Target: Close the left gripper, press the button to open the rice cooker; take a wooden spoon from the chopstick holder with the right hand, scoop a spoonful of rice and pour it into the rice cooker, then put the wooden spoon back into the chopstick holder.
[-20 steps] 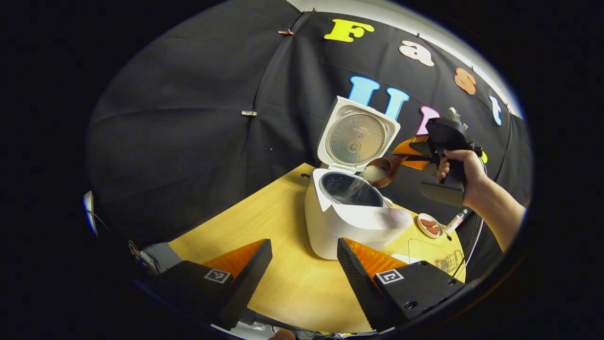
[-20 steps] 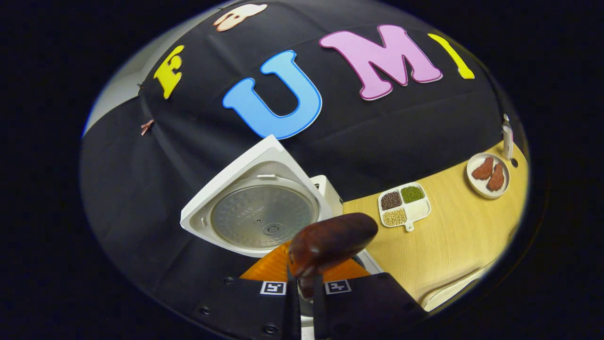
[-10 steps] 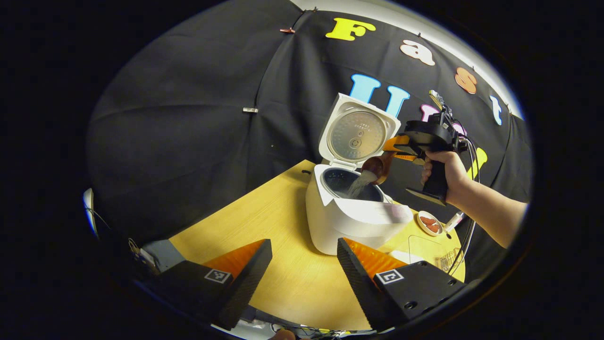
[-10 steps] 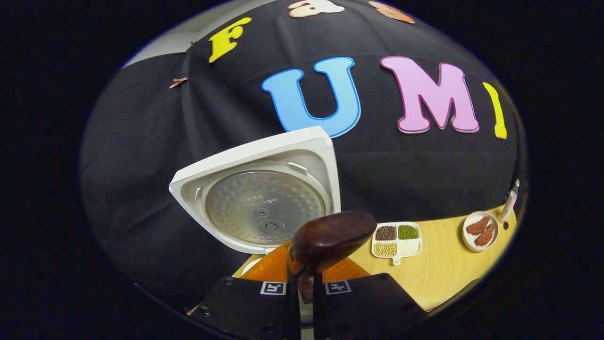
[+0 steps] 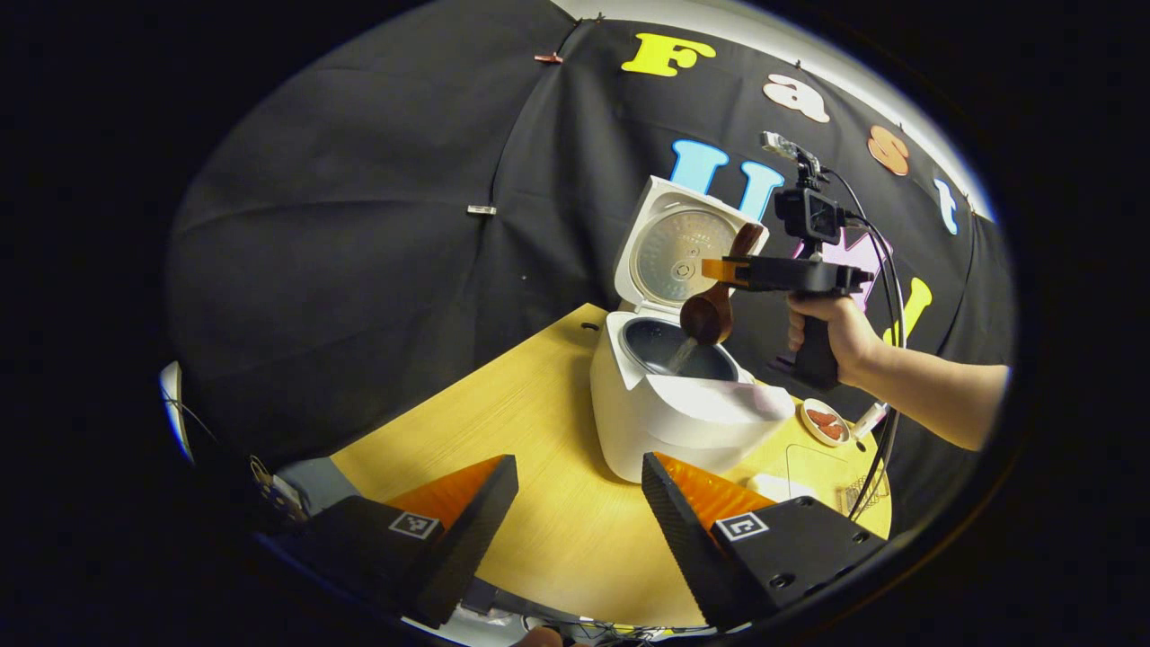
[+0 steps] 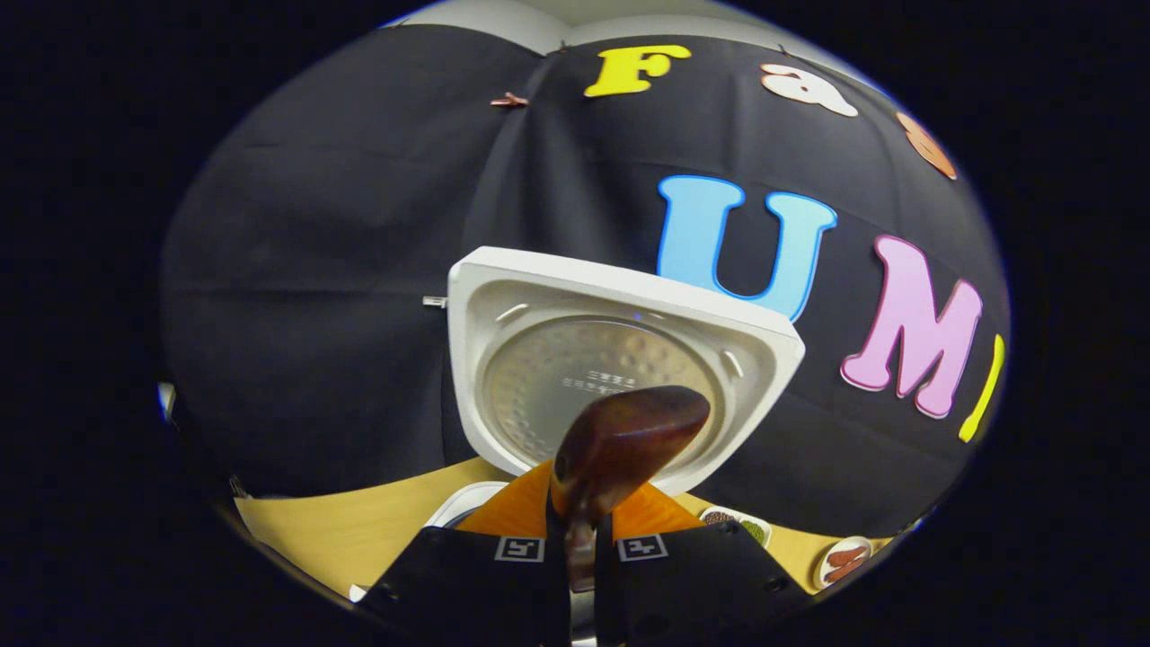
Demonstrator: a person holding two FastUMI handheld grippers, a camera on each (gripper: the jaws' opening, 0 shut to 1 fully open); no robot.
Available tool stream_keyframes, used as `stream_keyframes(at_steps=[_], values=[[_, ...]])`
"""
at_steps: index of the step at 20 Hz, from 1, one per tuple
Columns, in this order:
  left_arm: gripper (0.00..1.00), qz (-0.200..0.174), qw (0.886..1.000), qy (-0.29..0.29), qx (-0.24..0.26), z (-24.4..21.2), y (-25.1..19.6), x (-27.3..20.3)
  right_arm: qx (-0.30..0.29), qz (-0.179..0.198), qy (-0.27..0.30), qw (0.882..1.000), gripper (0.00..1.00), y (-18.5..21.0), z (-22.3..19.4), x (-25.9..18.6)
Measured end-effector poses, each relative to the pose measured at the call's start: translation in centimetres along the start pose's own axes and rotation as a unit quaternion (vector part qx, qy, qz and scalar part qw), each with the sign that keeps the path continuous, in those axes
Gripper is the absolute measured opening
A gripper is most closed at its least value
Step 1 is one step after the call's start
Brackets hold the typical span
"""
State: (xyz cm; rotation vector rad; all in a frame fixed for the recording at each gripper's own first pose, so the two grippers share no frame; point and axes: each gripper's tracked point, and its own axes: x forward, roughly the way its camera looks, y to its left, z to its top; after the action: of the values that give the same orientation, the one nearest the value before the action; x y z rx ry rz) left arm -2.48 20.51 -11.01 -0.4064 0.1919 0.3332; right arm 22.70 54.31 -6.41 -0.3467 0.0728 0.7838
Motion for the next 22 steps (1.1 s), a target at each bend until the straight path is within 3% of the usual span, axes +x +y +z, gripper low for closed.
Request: stream_keyframes(at_steps=[4, 7, 12, 15, 22], values=[[0.96, -0.001, 1.000, -0.004, -0.003, -0.4, -0.3, -0.4, -0.081, 0.014, -0.008, 0.997, 0.14, 2.0, -0.5, -0.3], [0.96, -0.005, 1.000, -0.006, 0.006, -0.6, -0.8, -0.4, -0.093, 0.019, -0.016, 0.995, 0.14, 2.4, -0.4, -1.1], [0.96, -0.013, 1.000, -0.010, 0.018, -0.2, -2.0, -0.2, 0.040, 0.002, -0.009, 0.999, 0.14, -1.6, 1.7, -3.4], [0.96, -0.030, 0.999, -0.011, 0.029, -0.2, -4.0, -0.1, 0.131, -0.024, -0.008, 0.991, 0.14, -6.3, 2.8, -6.6], [0.96, -0.081, 0.995, -0.007, 0.055, -0.6, -10.7, 0.2, 0.231, -0.111, -0.016, 0.967, 0.15, -18.8, 1.5, -18.6]])
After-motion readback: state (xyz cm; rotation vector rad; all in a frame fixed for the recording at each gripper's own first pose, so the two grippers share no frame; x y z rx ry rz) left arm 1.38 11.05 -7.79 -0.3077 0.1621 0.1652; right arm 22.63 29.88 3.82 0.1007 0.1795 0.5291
